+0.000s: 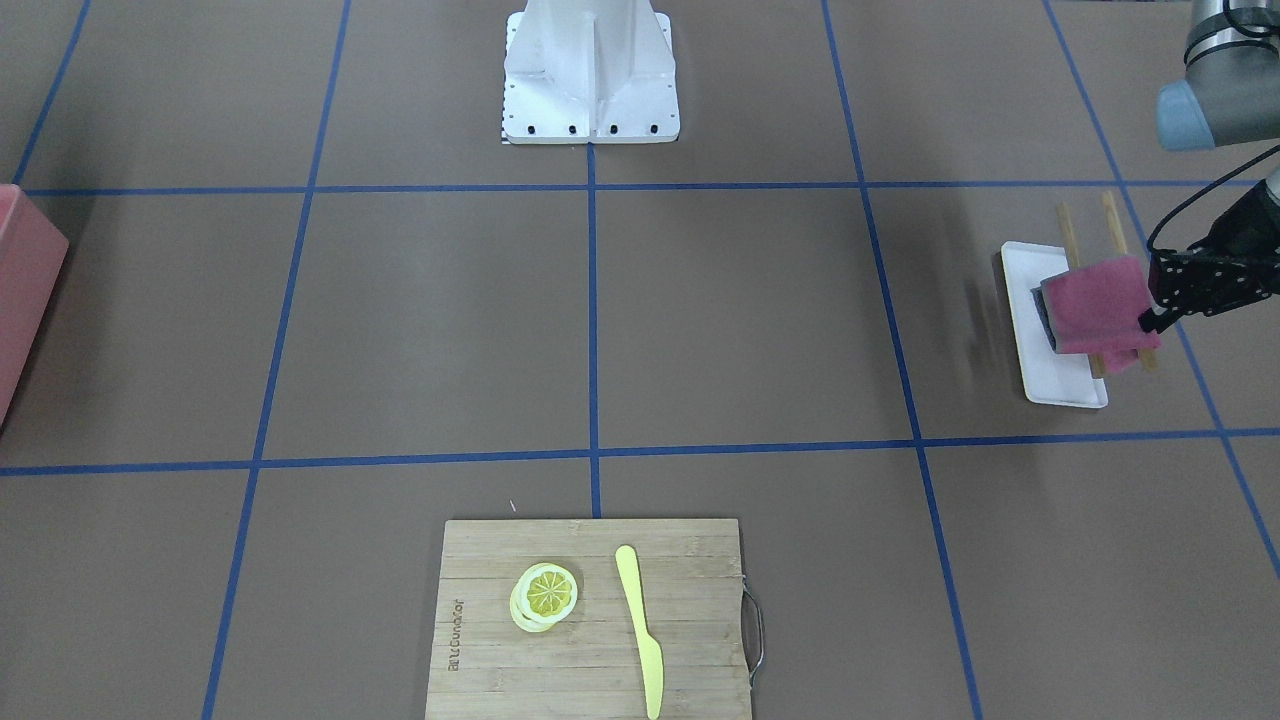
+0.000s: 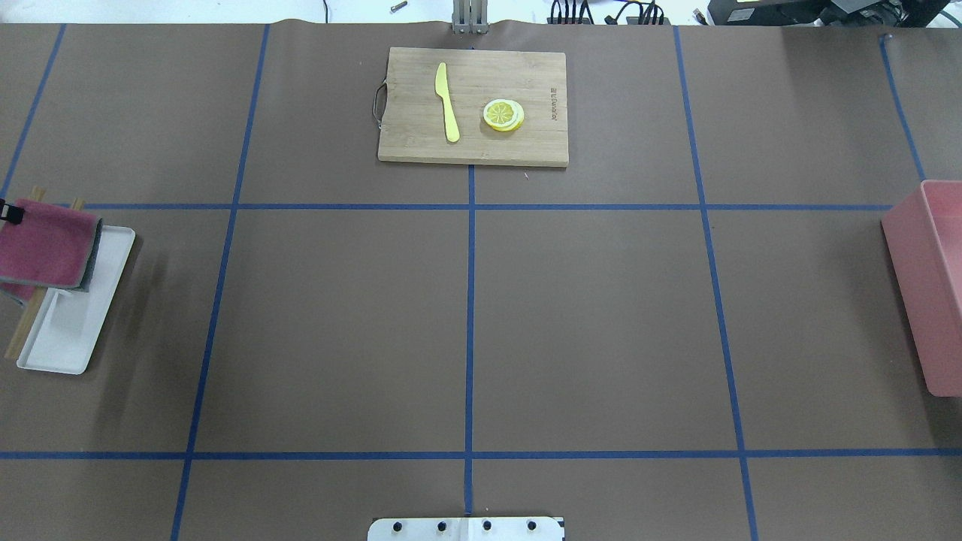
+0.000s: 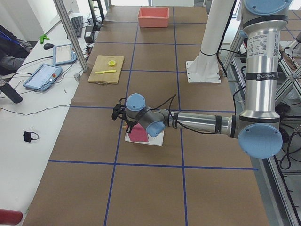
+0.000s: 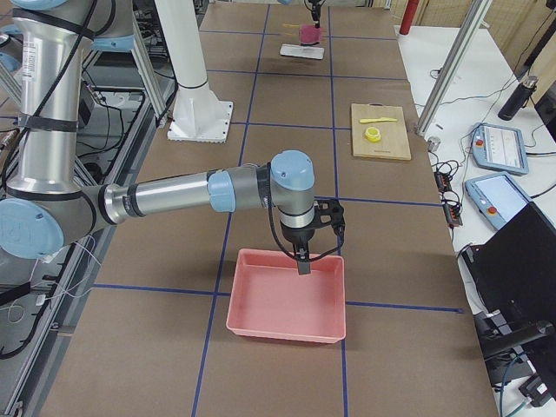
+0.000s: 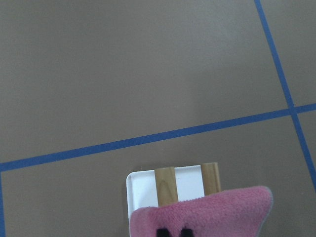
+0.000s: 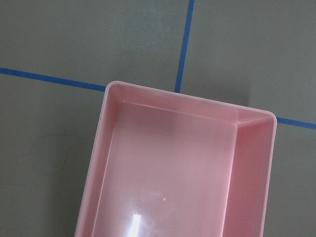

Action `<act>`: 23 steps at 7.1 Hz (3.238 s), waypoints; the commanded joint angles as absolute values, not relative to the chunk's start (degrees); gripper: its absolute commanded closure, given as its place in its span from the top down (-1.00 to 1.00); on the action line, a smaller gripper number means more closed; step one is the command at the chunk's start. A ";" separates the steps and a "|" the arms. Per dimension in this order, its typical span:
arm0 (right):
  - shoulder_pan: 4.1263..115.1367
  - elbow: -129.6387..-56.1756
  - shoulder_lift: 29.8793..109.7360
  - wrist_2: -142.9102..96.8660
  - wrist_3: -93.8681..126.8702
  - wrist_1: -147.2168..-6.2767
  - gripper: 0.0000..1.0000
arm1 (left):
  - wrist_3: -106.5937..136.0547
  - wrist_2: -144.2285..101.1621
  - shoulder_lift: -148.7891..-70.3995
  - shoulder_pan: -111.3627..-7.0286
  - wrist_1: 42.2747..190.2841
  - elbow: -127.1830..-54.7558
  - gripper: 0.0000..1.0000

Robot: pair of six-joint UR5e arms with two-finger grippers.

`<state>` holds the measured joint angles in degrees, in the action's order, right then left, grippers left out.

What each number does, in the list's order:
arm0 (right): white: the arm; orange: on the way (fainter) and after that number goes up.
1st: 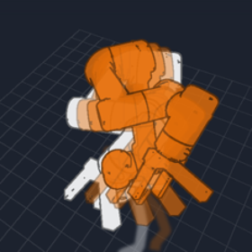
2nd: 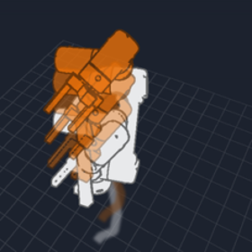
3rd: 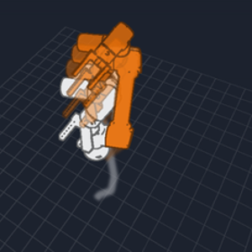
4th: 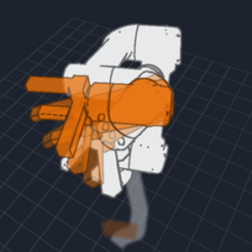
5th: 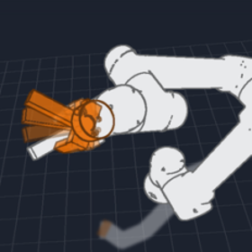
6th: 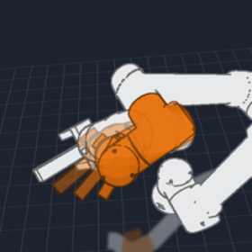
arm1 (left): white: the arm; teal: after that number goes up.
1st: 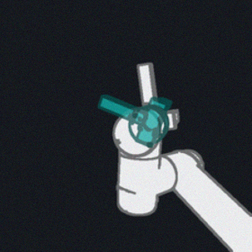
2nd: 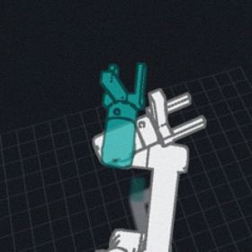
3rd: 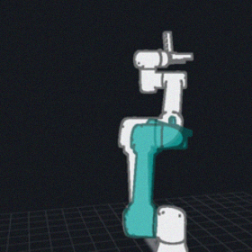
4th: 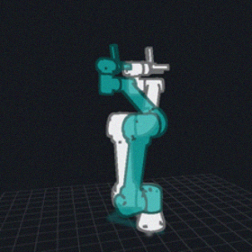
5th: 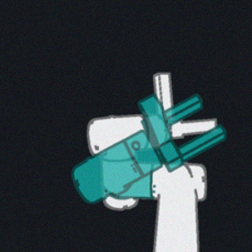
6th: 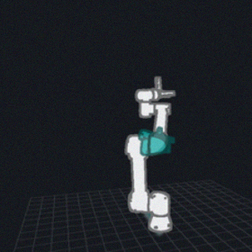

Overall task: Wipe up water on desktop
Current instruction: 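Grasp the pink cloth with the left gripper and lift it off the tray, then carry the cloth toward the table center while the right arm reaches toward it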

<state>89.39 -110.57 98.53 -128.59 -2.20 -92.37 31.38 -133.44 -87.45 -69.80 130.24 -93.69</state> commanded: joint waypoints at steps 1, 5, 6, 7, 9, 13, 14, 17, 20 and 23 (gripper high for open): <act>89.38 -110.65 98.53 -128.67 -2.20 -92.37 1.00 | 31.38 -133.59 -87.45 -69.87 130.25 -94.13 -1.00; 89.38 -111.09 98.35 -128.85 -2.20 -92.37 1.00 | 31.46 -140.63 -88.94 -73.81 129.46 -95.27 -1.00; 89.38 -111.70 98.00 -128.85 -2.20 -92.37 1.00 | 33.99 -140.71 -91.03 -76.87 129.46 -95.36 -1.00; 89.38 -112.49 97.39 -128.93 -2.20 -92.37 1.00 | 43.32 -140.36 -93.66 -77.34 129.55 -95.88 -1.00; 89.12 -114.51 97.12 -130.42 -2.11 -92.29 1.00 | 58.29 -136.69 -98.42 -76.82 129.64 -98.42 -1.00; 82.38 -115.40 96.06 -134.65 4.45 -77.23 0.99 | 79.67 -123.79 -104.48 -63.85 129.46 -103.26 -1.00; 78.70 -115.49 95.98 -134.39 9.79 -70.90 0.98 | 84.76 -120.70 -106.76 -60.33 129.46 -103.62 -1.00; 65.97 -115.40 92.22 -125.55 21.62 -56.80 0.98 | 98.39 -109.64 -115.28 -47.42 129.03 -103.89 -1.00; 56.90 -115.93 86.50 -119.58 25.31 -54.07 0.96 | 104.75 -104.16 -125.84 -39.92 119.89 -104.06 -1.00; 42.93 -115.93 81.75 -101.29 25.40 -51.94 0.85 | 108.78 -103.80 -130.32 -37.19 119.88 -103.63 -1.00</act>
